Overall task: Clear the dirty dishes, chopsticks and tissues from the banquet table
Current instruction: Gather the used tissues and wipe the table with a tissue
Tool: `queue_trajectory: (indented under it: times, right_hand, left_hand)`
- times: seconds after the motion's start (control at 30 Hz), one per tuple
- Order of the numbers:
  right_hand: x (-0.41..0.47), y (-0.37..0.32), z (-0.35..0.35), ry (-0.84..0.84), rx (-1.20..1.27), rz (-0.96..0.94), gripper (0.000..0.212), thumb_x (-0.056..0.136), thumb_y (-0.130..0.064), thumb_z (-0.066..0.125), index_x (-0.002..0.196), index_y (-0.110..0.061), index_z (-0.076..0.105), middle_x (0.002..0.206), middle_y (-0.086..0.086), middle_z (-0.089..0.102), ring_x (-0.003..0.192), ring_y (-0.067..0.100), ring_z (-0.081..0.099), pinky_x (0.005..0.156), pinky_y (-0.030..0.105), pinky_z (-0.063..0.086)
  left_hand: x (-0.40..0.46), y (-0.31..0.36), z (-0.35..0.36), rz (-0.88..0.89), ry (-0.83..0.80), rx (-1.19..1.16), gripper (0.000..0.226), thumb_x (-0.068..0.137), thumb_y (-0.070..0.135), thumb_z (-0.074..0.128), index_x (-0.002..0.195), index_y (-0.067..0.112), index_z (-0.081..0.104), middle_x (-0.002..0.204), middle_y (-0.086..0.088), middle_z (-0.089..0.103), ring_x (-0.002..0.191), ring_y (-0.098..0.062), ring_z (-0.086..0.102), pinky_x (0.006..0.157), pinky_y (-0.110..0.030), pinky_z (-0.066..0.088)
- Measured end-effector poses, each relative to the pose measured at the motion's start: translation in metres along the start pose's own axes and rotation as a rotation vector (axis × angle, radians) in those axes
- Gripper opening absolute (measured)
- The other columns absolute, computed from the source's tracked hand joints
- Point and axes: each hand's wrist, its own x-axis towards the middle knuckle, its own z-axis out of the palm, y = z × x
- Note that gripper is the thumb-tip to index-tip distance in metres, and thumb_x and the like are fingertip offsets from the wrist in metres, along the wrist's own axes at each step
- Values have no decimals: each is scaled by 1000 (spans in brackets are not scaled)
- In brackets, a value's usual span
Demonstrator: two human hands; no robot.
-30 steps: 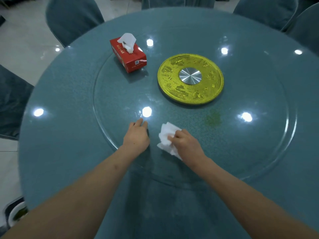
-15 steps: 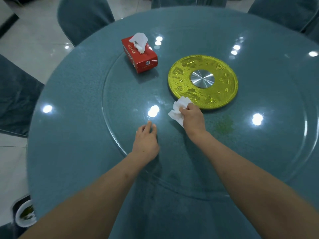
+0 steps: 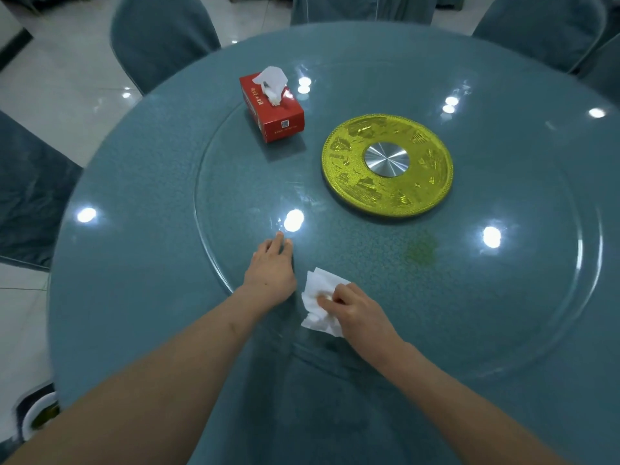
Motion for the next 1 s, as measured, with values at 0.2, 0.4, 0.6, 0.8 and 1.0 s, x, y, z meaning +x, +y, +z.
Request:
queue_trajectory:
  times: [0.2,0.4,0.6,0.8,1.0]
  right_hand:
    - [4,14,-7,2,-64,-64,38,78,-5,80,114,-14,73,92,1,57,82,23,52,52,29,42]
    - [69,79,-39,170,-126,293,15,93,-11,67,104,-2,74,93,16,59,92,36,55,72,47,53]
    - [87,69,-31,214,-45,394,7,91,0,66,90,-3,72,88,15,54,91,32,53,72,43,49]
    - [51,29,-3,116,25,174,10,87,-9,72,97,-8,75,88,8,58,89,31,55,65,41,52]
    - [8,11,-2,45,-4,-5,32,70,-1,87,96,-17,77,90,-1,63,85,25,59,55,34,50]
  left_hand:
    - [1,-3,5,17,-4,-27,77,91,3,40,162,10,11,171,-5,-3,151,-31,6,124,-45,20]
    - [2,-3,7,1,-14,-66,79,90,4,41,163,13,10,171,0,-5,153,-27,2,123,-46,25]
    - [6,-9,3,2,-18,-31,79,91,7,46,162,11,11,171,-3,-5,154,-30,1,125,-48,16]
    - [22,-24,-8,-21,-47,-12,81,93,7,45,164,14,7,172,-1,-9,158,-28,-4,127,-52,7]
    - [34,-26,-23,-70,-50,-23,74,96,7,38,163,12,8,172,-3,-11,158,-26,-8,124,-59,7]
